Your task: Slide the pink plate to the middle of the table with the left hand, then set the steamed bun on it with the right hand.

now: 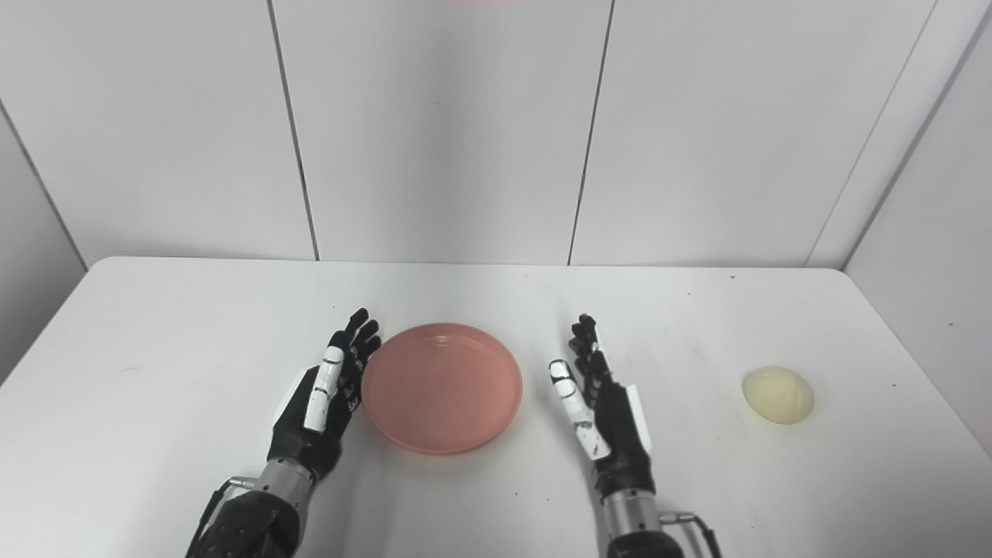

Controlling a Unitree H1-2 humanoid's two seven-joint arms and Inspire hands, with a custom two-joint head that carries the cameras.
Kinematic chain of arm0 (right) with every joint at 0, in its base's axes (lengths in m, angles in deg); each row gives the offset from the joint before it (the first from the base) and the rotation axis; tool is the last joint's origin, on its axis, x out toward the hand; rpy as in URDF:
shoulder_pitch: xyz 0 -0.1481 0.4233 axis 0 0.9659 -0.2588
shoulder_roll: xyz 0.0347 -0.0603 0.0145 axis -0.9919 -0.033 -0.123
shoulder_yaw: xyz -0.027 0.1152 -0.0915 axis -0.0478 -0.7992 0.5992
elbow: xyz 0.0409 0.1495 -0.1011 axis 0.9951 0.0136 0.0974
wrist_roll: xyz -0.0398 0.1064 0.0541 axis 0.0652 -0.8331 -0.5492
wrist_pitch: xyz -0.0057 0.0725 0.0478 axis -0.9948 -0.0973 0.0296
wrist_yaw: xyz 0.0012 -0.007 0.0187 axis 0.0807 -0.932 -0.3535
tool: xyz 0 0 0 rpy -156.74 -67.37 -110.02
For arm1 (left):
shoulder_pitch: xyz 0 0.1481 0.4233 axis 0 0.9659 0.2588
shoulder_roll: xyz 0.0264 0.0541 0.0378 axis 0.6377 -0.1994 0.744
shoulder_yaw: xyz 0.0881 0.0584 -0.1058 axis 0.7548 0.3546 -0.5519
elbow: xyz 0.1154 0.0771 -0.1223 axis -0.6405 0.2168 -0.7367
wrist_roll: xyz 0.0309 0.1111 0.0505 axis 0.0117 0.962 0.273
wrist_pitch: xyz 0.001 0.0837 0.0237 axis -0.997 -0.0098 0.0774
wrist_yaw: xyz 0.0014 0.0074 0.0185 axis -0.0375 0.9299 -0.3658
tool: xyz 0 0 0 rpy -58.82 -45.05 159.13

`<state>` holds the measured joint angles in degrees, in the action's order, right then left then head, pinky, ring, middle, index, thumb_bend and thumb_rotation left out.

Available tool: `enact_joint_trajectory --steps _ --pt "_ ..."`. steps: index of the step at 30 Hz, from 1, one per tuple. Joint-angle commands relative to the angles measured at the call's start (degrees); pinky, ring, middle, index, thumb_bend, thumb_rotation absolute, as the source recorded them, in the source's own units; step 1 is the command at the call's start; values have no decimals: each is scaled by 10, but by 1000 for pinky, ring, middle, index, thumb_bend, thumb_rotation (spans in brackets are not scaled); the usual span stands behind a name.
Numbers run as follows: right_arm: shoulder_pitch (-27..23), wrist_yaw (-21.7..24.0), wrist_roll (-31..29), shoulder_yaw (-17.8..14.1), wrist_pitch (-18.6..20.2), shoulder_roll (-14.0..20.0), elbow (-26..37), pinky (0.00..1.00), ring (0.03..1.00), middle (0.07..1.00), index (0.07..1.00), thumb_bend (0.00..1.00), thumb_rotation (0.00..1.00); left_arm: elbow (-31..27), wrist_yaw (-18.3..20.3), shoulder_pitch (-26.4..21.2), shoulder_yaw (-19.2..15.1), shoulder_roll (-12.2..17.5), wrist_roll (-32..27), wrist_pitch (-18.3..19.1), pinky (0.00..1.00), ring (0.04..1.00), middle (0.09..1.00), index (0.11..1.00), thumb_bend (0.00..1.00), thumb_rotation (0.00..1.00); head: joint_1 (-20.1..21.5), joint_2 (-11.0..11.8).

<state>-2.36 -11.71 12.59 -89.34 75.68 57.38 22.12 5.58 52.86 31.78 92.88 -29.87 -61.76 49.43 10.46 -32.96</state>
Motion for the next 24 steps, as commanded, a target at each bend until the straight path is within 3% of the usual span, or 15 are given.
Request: enact_joint_trajectory --steps 1,2,6,9,12,16,24 --pt "-30 12 -2 -17 19 35 38 890 899 903 909 592 687 18 1 -2 2 -14 1 -17 1000 1000 1000 1000 516 1000 0 1" --pt "-34 14 -9 -24 32 44 47 879 893 897 904 580 601 22 1 -3 2 -15 1 -19 1000 1000 1000 1000 519 1000 0 1" --pt "-49 12 -2 -45 69 77 72 842 869 885 900 608 562 30 -8 -9 5 -18 14 -23 1000 1000 1000 1000 543 1000 3 4" --pt "-62 9 31 -63 106 122 89 793 851 869 889 625 539 36 -12 -12 2 -20 17 -27 1000 1000 1000 1000 535 1000 13 6" --pt "-68 20 53 -76 134 169 102 804 844 832 842 654 481 43 -12 -15 -1 -20 17 -30 1000 1000 1000 1000 552 1000 34 10" --pt "-66 37 76 -81 163 222 94 842 876 850 822 705 446 46 -9 -17 -3 -14 17 -37 1000 1000 1000 1000 530 1000 64 15" --pt "-65 48 90 -88 223 256 76 773 831 837 818 760 350 37 14 -12 -15 2 -4 -38 1000 1000 1000 1000 541 1000 127 23"
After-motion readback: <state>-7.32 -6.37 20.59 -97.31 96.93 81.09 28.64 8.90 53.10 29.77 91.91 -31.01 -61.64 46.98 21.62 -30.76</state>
